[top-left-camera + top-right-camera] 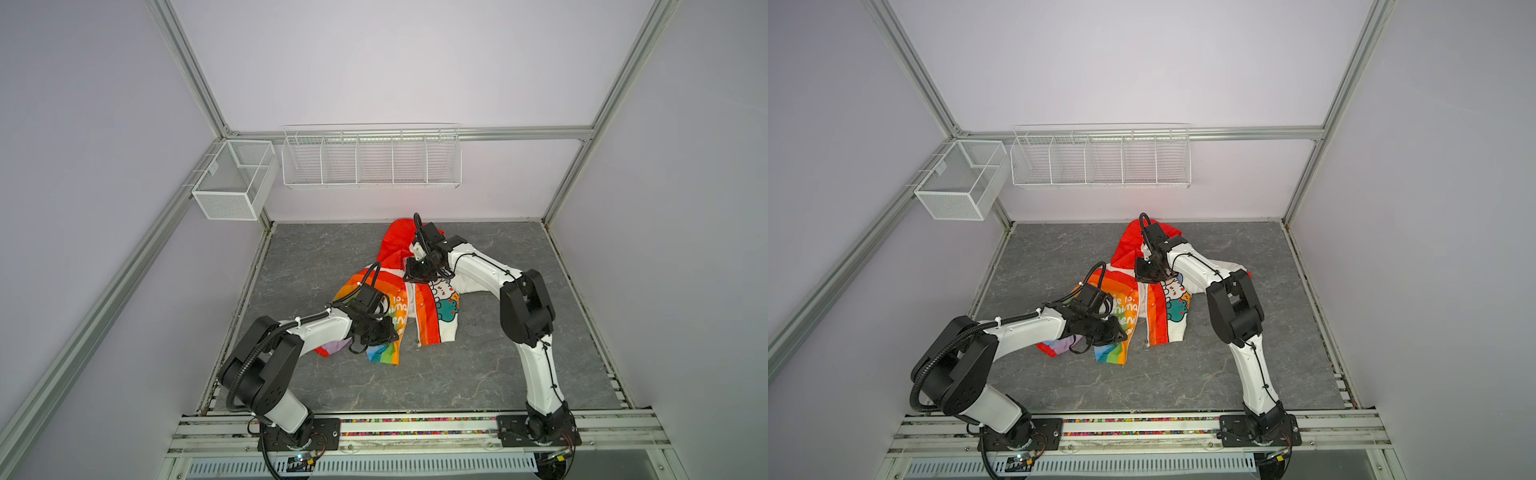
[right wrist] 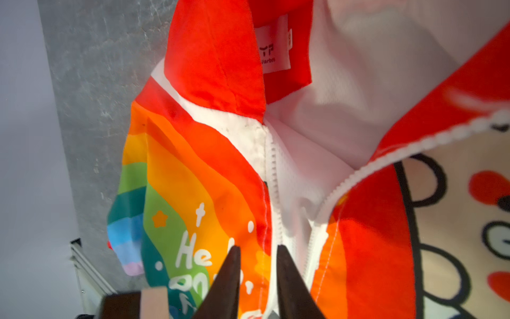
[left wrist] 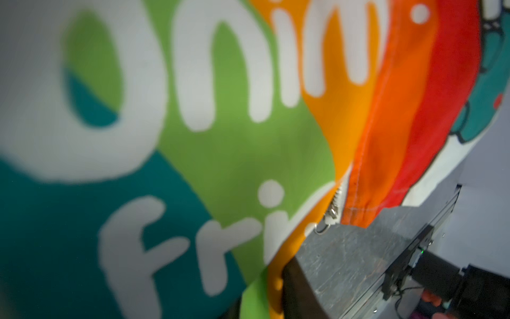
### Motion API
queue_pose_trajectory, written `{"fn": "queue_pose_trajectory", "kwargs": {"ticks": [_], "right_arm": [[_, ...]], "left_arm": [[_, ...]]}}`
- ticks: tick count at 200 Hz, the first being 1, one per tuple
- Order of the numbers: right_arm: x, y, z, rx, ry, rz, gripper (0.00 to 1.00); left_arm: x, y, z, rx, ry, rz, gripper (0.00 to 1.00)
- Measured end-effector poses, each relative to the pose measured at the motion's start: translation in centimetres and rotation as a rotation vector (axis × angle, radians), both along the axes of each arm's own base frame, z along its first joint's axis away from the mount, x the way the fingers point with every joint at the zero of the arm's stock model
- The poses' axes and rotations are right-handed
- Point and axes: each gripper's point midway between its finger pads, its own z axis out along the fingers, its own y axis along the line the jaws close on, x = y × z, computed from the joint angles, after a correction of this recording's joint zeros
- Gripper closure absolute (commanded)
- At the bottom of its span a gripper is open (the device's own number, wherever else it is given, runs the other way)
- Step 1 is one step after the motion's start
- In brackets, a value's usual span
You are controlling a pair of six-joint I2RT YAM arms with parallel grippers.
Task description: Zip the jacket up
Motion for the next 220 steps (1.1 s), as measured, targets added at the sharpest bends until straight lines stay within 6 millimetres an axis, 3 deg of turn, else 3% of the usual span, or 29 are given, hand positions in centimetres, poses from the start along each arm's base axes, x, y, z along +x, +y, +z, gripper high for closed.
{"fn": "queue_pose_trajectory", "kwargs": {"ticks": [33,65,114,138,160,196,220], "right_arm": [[-0.3,-0.8,-0.8,-0.038,-0.003,0.004,0.56],[-2.0,-2.4,-1.2,-0.081,0.008,0.008,0.47],[-5.9,-5.0,2.2,-0.068,-0.038,0.009,0.46],[-8.6,-5.6,2.6,-0.064,-0.045,0.030,0.47],[-11.6,-5.2,1.5,-0.083,-0.027,0.075,0.45],[-16.3,-4.9,0.2,-0.085,0.014,0.109,0.33],[-18.3,-5.1,0.2,-0.009,0.027,0.057,0.28]], "left_arm": [[0.9,-0.2,0.1,0.011,-0.024,-0.006,0.58],[1.5,-0.2,0.2,0.029,-0.049,-0.017,0.56],[2.8,0.8,0.2,0.117,-0.080,-0.011,0.55],[2.5,1.8,0.5,0.164,-0.075,-0.002,0.55],[2.3,2.3,2.3,0.168,-0.095,0.006,0.54],[3.3,1.6,7.8,0.094,-0.206,0.023,0.52],[3.8,1.2,9.1,0.069,-0.232,0.026,0.52]]}}
